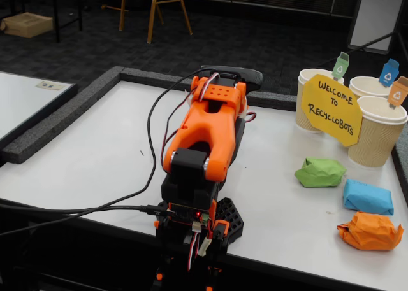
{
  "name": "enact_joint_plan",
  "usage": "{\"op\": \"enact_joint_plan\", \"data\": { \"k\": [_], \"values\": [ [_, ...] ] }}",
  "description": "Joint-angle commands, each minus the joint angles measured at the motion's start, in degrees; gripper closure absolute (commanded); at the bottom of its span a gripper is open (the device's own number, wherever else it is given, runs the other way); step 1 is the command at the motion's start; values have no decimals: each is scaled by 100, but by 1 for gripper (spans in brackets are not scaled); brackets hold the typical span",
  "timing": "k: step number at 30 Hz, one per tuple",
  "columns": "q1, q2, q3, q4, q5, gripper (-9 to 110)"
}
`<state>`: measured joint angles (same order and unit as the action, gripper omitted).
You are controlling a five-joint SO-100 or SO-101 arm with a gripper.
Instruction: Sort rubbish by color.
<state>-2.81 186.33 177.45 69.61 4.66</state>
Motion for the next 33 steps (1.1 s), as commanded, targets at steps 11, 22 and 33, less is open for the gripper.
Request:
{"op": "enact_joint_plan", "data": {
  "k": [11, 22, 33],
  "values": [
    [-141, 211, -466, 9, 44, 101],
    [105, 211, -413, -299, 44, 101],
    [589, 185, -439, -316, 44, 101]
  ]
}}
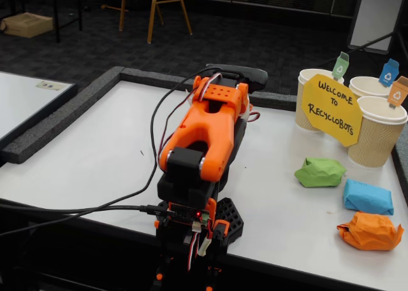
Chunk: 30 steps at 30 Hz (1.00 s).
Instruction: Sort rubbish by color.
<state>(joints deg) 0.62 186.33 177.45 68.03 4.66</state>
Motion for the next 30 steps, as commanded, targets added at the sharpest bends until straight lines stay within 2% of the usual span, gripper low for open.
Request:
{"op": "enact_joint_plan", "data": {
  "k": [1, 8, 16, 24, 30],
  "values": [
    [308, 176, -492, -123, 35, 100],
    [343, -387, -1424, -123, 26, 90],
    [483, -2039, -3234, -290, 18, 89],
    [615, -2892, -5142, 404, 9, 88],
    [1160, -3480, -6346, 1081, 9, 87]
  ]
}}
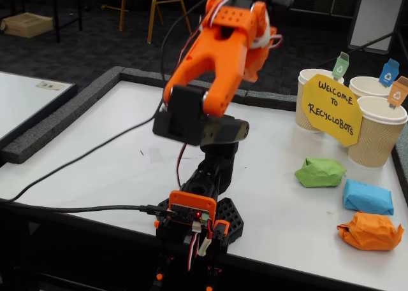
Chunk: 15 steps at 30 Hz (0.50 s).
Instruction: Sort rubbish by color.
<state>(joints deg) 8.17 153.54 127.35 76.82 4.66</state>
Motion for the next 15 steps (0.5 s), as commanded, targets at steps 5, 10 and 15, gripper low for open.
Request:
{"op": "enact_joint_plan", "data": {
  "k": [5, 10, 15],
  "values": [
    [1046, -404, -1969, 571, 9, 87],
    [1670, -448, -2101, 1037, 9, 87],
    [2312, -448, -2162, 1336, 9, 86]
  ]
}}
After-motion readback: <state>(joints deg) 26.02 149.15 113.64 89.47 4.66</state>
